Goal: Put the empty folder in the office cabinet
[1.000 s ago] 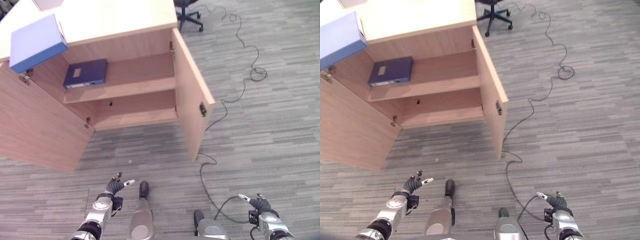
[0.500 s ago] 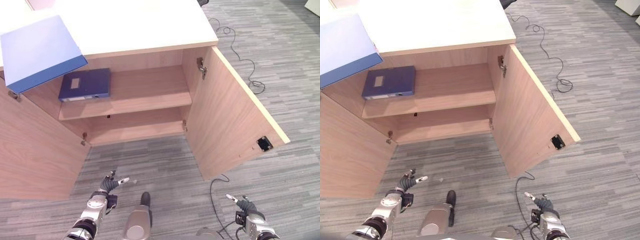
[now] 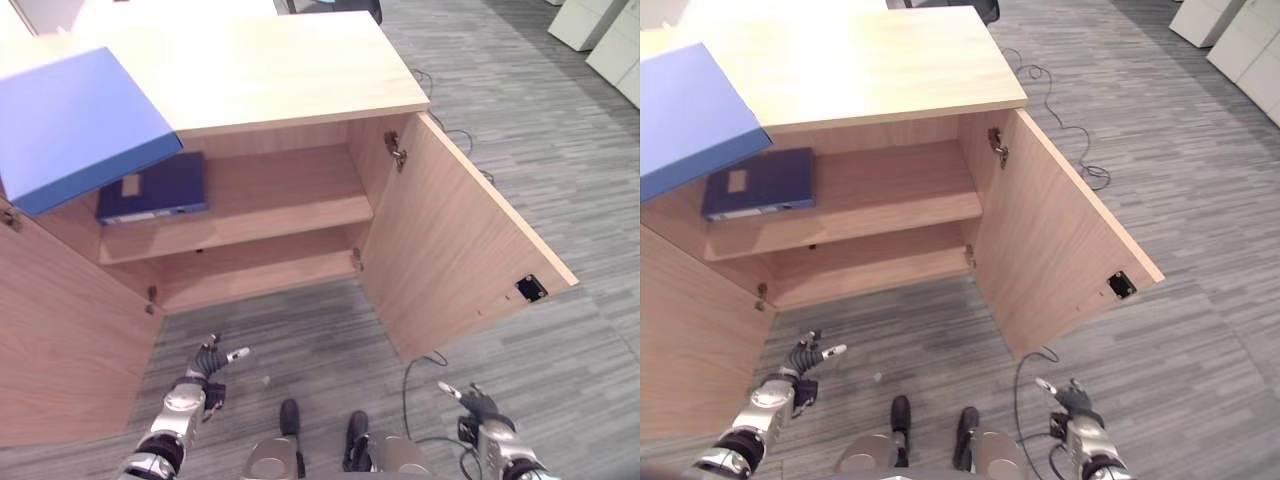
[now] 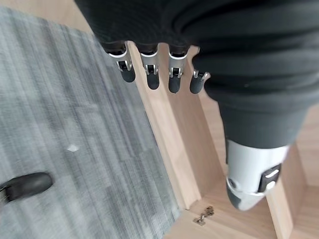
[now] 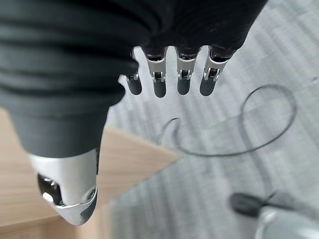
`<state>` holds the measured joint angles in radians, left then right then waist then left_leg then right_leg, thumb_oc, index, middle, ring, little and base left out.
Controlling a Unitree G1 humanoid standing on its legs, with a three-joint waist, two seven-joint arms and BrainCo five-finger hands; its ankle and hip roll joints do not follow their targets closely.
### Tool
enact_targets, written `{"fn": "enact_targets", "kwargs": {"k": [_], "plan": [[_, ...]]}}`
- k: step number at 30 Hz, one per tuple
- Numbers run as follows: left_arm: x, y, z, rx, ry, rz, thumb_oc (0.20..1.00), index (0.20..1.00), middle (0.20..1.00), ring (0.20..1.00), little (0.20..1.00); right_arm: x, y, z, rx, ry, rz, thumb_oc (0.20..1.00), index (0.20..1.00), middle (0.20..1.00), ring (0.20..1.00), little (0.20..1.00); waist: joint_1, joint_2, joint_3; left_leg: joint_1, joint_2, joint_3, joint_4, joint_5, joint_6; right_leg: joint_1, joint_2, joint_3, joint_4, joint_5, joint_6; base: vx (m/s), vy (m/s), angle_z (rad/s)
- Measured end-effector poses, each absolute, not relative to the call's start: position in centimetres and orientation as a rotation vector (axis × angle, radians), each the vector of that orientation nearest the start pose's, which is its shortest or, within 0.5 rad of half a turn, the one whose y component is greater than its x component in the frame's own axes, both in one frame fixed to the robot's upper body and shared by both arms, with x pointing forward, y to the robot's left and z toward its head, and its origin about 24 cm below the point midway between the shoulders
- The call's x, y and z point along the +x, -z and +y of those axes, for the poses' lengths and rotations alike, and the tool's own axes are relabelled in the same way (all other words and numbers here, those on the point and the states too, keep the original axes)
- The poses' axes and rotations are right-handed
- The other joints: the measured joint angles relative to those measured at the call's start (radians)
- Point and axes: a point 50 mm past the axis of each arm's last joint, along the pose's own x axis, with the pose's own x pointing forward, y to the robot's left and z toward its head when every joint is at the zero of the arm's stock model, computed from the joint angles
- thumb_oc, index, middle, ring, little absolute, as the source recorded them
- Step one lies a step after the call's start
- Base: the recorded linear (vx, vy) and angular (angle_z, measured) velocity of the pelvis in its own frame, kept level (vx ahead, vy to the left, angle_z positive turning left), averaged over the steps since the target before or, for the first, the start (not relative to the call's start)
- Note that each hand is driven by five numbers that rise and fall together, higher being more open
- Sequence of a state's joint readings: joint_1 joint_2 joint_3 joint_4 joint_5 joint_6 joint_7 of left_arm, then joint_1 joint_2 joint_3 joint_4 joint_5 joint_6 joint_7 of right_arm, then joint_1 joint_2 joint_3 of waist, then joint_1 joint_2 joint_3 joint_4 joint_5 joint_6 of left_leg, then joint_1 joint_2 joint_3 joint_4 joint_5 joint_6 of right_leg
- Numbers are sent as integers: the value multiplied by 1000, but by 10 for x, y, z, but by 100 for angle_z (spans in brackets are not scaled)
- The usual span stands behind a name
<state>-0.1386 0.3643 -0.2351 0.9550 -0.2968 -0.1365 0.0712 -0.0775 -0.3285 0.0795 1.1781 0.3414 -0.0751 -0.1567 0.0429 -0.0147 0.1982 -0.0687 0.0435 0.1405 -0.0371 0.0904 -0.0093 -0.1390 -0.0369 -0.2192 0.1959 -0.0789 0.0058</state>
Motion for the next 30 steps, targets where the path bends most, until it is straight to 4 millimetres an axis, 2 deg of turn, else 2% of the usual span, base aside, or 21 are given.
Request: {"fn": "enact_targets", "kwargs": {"k": [3, 5, 7, 8, 11, 13, 15, 16, 18, 21, 23, 25, 26, 27, 28, 29, 30], "plan": [[197, 102, 247, 203, -135, 712, 1000, 1000, 1000, 1000, 1000, 120, 137, -281, -144, 449, 1026, 1000, 1000, 1000, 1000, 1000, -5, 6, 1, 16, 12, 14, 7, -2, -5, 21, 13, 12, -12, 0, 0, 27, -35, -16], [199, 102, 244, 198, -128, 707, 1000, 1000, 1000, 1000, 1000, 107, 140, -283, -151, 454, 1059, 1000, 1000, 1000, 1000, 1000, -20, 14, 5, 26, 16, 8, 8, -4, -8, 36, 19, 8, -19, 0, -1, -13, -32, 6], [200, 101, 243, 196, -124, 705, 1000, 1000, 1000, 1000, 1000, 104, 141, -283, -154, 454, 1072, 1000, 1000, 1000, 1000, 1000, -34, 22, 8, 17, 16, 5, 23, -1, -12, 42, 17, -1, -26, 0, -1, -45, -28, 11], [202, 101, 240, 189, -119, 699, 1000, 1000, 1000, 1000, 1000, 99, 142, -284, -156, 458, 1090, 1000, 1000, 1000, 1000, 1000, -38, 35, 15, 12, 16, -4, 43, 3, -18, 57, 18, -7, -36, 4, -5, -64, -46, 17], [210, 98, 235, 182, -112, 679, 1000, 1000, 1000, 1000, 1000, 102, 141, -285, -158, 457, 1086, 1000, 1000, 1000, 1000, 1000, -37, 47, 25, 1, 12, -15, 81, 13, -38, 74, 12, -9, -49, 3, -7, -34, -47, 9], [213, 97, 231, 172, -105, 671, 1000, 1000, 1000, 1000, 1000, 110, 138, -287, -160, 455, 1064, 1000, 1000, 1000, 1000, 1000, -36, 54, 35, 0, 8, -26, 97, 45, -85, 98, 5, -11, -74, 7, -22, -30, -10, 8], [212, 98, 230, 170, -105, 675, 1000, 1000, 1000, 1000, 1000, 113, 137, -288, -162, 455, 1056, 1000, 1000, 1000, 1000, 1000, -35, 44, 44, -17, 9, -26, 123, 54, -100, 110, 0, -21, -84, 22, -64, -23, 44, 8], [213, 98, 230, 170, -104, 674, 1000, 1000, 1000, 1000, 1000, 116, 136, -288, -163, 456, 1047, 1000, 1000, 1000, 1000, 1000, -40, 40, 49, -40, 20, -3, 168, 42, -109, 117, -10, -42, -96, 37, -97, 8, 53, 29], [214, 97, 230, 170, -104, 673, 1000, 1000, 1000, 1000, 1000, 111, 137, -289, -165, 460, 1059, 1000, 1000, 1000, 1000, 1000, -64, 30, 54, -46, 86, 36, 205, 42, -110, 153, -10, -73, -135, 49, -102, 17, 61, 41], [211, 99, 230, 170, -106, 685, 1000, 1000, 1000, 1000, 1000, 108, 136, -294, -176, 467, 1064, 1000, 1000, 1000, 1000, 1000, -66, 20, 60, -2, 185, 23, 178, 46, -116, 170, -12, -72, -144, 50, -100, -10, 109, 5], [215, 97, 229, 169, -104, 674, 1000, 1000, 1000, 1000, 1000, 108, 134, -297, -184, 471, 1062, 1000, 1000, 1000, 1000, 1000, -69, 19, 59, 25, 234, 13, 164, 75, -160, 170, -24, -79, -148, 58, -96, 9, 150, 7], [215, 97, 228, 166, -103, 672, 1000, 1000, 1000, 1000, 1000, 110, 133, -299, -198, 467, 1057, 1000, 1000, 1000, 1000, 1000, -86, 18, 59, 70, 279, -7, 147, 83, -173, 174, -40, -83, -143, 70, -76, 35, 193, 11], [213, 99, 228, 164, -103, 676, 1000, 1000, 1000, 1000, 1000, 112, 132, -301, -218, 458, 1053, 1000, 1000, 1000, 1000, 1000, -92, 28, 54, 117, 304, -30, 109, 93, -189, 174, -43, -79, -139, 72, -59, 25, 233, 6], [214, 99, 226, 161, -100, 675, 1000, 1000, 1000, 1000, 1000, 109, 132, -302, -223, 460, 1058, 1000, 1000, 1000, 1000, 1000, -94, 42, 46, 144, 313, -42, 82, 108, -202, 173, -42, -78, -135, 70, -36, 5, 411, 16], [216, 99, 221, 149, -94, 670, 1000, 1000, 1000, 1000, 1000, 109, 129, -308, -236, 466, 1058, 1000, 1000, 1000, 1000, 1000, -94, 65, 39, 151, 313, -55, 90, 163, -245, 168, -65, -83, -122, 79, 7, -14, 336, 23], [218, 97, 221, 151, -94, 663, 1000, 1000, 1000, 1000, 1000, 109, 130, -307, -238, 460, 1059, 1000, 1000, 1000, 1000, 1000, -91, 53, 40, 142, 296, -77, 102, 141, -270, 164, -95, -80, -119, 87, 18, -17, 330, 25], [217, 98, 221, 151, -94, 665, 1000, 1000, 1000, 1000, 1000, 112, 128, -309, -242, 460, 1056, 1000, 1000, 1000, 1000, 1000, -91, 56, 39, 145, 295, -65, 92, 142, -249, 162, -107, -77, -112, 85, 39, -14, 202, 12]]}}
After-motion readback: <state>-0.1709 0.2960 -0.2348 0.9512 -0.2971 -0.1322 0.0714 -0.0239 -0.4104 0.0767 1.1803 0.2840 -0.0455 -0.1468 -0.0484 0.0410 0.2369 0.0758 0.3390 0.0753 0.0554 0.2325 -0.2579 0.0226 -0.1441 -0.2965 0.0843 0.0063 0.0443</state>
